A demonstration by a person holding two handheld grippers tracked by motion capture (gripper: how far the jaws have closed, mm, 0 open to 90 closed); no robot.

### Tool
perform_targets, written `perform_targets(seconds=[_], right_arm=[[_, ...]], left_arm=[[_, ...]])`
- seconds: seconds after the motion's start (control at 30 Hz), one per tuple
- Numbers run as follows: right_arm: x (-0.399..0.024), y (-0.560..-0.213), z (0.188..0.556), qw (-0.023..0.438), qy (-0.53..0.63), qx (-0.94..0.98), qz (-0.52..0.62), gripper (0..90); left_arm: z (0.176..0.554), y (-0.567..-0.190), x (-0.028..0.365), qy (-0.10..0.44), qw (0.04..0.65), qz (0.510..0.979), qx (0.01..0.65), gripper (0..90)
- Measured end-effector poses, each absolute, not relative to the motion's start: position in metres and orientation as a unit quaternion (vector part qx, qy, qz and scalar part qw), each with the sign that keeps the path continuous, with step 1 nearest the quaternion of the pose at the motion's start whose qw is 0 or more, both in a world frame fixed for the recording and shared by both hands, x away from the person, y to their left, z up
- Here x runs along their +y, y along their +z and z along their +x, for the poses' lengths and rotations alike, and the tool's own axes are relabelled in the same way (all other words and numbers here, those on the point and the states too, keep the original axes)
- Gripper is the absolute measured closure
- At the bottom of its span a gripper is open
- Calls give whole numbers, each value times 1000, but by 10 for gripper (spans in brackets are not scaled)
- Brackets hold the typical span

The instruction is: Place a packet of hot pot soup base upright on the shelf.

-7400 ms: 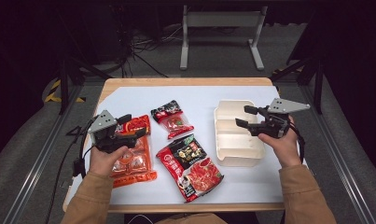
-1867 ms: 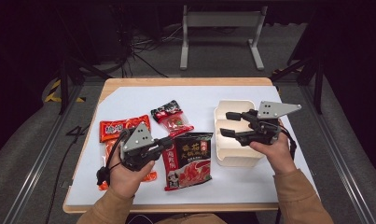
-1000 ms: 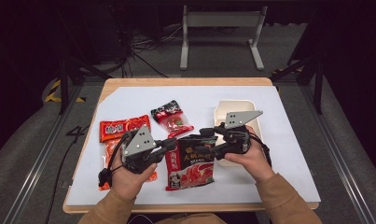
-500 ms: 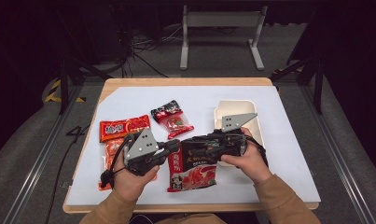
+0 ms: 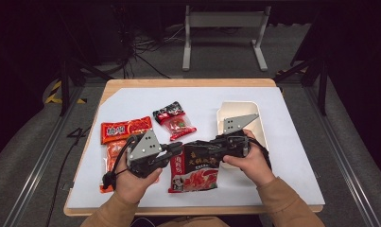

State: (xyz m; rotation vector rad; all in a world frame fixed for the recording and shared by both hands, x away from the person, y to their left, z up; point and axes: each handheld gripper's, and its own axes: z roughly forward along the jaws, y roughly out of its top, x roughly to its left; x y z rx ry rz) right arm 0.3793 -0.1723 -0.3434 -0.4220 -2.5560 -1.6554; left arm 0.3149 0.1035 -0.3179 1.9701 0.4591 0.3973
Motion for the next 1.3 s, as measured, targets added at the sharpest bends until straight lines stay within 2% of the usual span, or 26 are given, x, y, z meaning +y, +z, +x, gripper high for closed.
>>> perform_targets(seconds=[0.13, 0.3, 0.43, 0.5, 0.77, 0.97, 1.3], right_arm=[[-173, -343, 379, 32, -537, -831, -139, 748], [-174, -339, 379, 26, -539, -830, -141, 769], [-172, -333, 377, 15, -533, -835, -135, 778], [-171, -330, 375, 9, -528, -839, -131, 779], [-170, -314, 375, -7, -533, -837, -124, 778], [-168, -296, 382, -39, -528, -840, -118, 776], [-174, -276, 392, -58, -532, -836, -124, 775]], left_arm=[[316, -318, 105, 157, 516, 820, 192, 830], [317, -319, 106, 143, 528, 815, 190, 762], [315, -317, 106, 143, 537, 807, 199, 584], [315, -315, 110, 152, 539, 802, 206, 526], [319, -312, 124, 152, 555, 784, 235, 393], [322, -311, 135, 149, 564, 774, 247, 379], [330, -313, 149, 155, 565, 764, 272, 362]])
